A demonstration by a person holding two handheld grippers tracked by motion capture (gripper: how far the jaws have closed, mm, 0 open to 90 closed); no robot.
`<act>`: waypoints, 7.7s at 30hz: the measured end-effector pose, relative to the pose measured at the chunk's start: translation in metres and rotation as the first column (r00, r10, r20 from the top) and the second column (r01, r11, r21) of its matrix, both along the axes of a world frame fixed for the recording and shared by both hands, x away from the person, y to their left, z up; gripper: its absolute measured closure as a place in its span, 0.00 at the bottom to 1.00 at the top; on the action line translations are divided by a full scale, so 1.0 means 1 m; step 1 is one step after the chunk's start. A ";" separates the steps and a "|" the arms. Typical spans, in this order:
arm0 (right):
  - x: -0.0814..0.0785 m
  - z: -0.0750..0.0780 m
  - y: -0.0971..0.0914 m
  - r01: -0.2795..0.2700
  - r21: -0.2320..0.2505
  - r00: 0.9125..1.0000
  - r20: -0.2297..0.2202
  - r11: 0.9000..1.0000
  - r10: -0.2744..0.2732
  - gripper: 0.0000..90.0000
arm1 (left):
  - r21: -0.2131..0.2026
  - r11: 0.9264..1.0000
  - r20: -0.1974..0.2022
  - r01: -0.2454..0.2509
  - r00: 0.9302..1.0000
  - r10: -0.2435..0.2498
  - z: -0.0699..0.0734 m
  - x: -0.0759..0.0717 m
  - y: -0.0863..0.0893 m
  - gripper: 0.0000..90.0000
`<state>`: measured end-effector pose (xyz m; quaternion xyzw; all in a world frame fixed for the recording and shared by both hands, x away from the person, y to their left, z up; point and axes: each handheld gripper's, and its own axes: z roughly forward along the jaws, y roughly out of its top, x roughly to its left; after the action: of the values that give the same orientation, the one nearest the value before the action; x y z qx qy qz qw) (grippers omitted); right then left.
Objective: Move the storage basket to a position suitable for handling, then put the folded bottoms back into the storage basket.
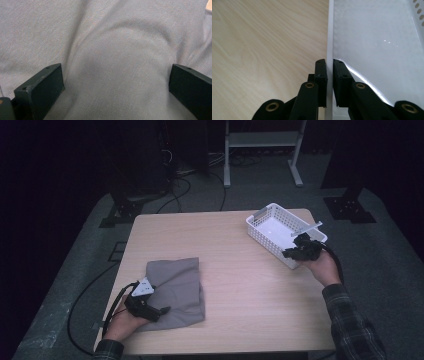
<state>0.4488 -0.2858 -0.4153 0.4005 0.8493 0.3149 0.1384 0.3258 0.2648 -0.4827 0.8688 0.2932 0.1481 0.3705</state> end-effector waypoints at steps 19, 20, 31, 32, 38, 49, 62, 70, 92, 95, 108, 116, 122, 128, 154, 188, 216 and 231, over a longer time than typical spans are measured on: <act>-0.064 0.001 0.025 -0.037 -0.024 0.999 0.008 0.999 0.037 0.91 | 0.000 1.000 0.000 0.000 1.000 0.000 0.000 0.000 0.000 0.00; -0.068 0.001 0.026 -0.041 -0.027 0.999 0.007 0.999 0.041 0.91 | 0.000 1.000 0.000 0.000 1.000 0.000 0.000 0.000 0.000 0.00; -0.099 0.002 0.043 -0.080 -0.037 0.997 0.008 0.996 0.081 0.91 | 0.002 1.000 -0.002 0.000 1.000 0.000 0.000 0.000 0.000 0.00; -0.105 0.003 0.048 -0.086 -0.038 0.996 0.005 0.996 0.086 0.91 | 0.002 1.000 -0.002 0.000 1.000 0.000 0.000 0.000 0.000 0.00; -0.119 0.004 0.063 -0.118 -0.039 0.993 -0.005 0.992 0.118 0.90 | 0.002 1.000 -0.002 0.000 1.000 0.000 0.000 0.000 0.000 0.00; -0.140 0.013 0.083 -0.161 0.015 0.987 0.022 0.987 0.161 0.74 | 0.002 1.000 -0.002 0.000 1.000 0.000 0.000 0.000 0.000 0.00; -0.080 0.027 0.021 0.014 0.010 0.991 0.135 1.000 -0.016 0.66 | -0.001 1.000 0.000 -0.001 1.000 0.001 0.000 0.000 0.000 0.00; -0.046 0.015 0.000 0.083 -0.029 0.988 0.133 0.996 -0.078 0.67 | -0.001 1.000 0.000 -0.001 1.000 0.001 0.000 0.000 0.000 0.00; -0.037 -0.001 -0.008 0.091 -0.072 0.994 0.067 0.993 -0.086 0.87 | 0.000 1.000 0.000 -0.001 1.000 0.001 0.000 0.000 0.000 0.00; -0.040 -0.001 -0.009 0.096 -0.071 0.994 0.059 0.993 -0.092 0.89 | 0.000 1.000 0.000 -0.001 1.000 0.001 0.000 0.000 0.000 0.00; -0.057 0.000 -0.032 0.220 -0.067 0.975 0.043 0.973 -0.218 0.91 | -0.001 1.000 0.000 -0.001 1.000 0.001 0.000 0.000 0.000 0.00; -0.063 0.000 -0.040 0.225 -0.076 0.974 0.048 0.971 -0.222 0.91 | 0.001 1.000 -0.002 0.000 1.000 0.000 0.000 0.000 0.000 0.00; -0.065 0.001 -0.038 0.226 -0.082 0.973 0.067 0.971 -0.221 0.73 | 0.002 1.000 -0.002 0.000 1.000 0.000 0.000 0.000 0.000 0.00; -0.074 0.019 -0.030 0.220 -0.026 0.969 0.120 0.975 -0.216 0.57 | 0.001 1.000 -0.002 0.000 1.000 0.000 0.000 0.000 0.000 0.00; -0.119 0.037 0.111 -0.178 0.103 0.979 0.121 0.979 0.165 0.36 | 0.001 1.000 -0.002 0.000 1.000 0.000 0.000 0.000 0.000 0.00; -0.118 -0.051 0.244 -0.419 0.152 0.908 0.061 0.895 0.414 0.14 | 0.003 1.000 -0.001 0.003 1.000 -0.003 0.000 0.000 0.000 0.00; -0.121 -0.068 0.287 -0.515 0.082 0.854 0.136 0.853 0.503 0.35 | -0.020 0.997 0.043 -0.079 0.996 0.080 0.022 -0.001 0.012 0.00; -0.120 -0.065 0.275 -0.510 0.090 0.856 0.146 0.855 0.495 0.87 | -0.018 0.996 0.049 -0.083 0.995 0.084 0.023 -0.001 0.014 0.00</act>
<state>0.3289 -0.0111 -0.4807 0.1532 0.8934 0.4156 0.0755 0.3249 0.2785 -0.4593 0.8488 0.3210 0.1828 0.3783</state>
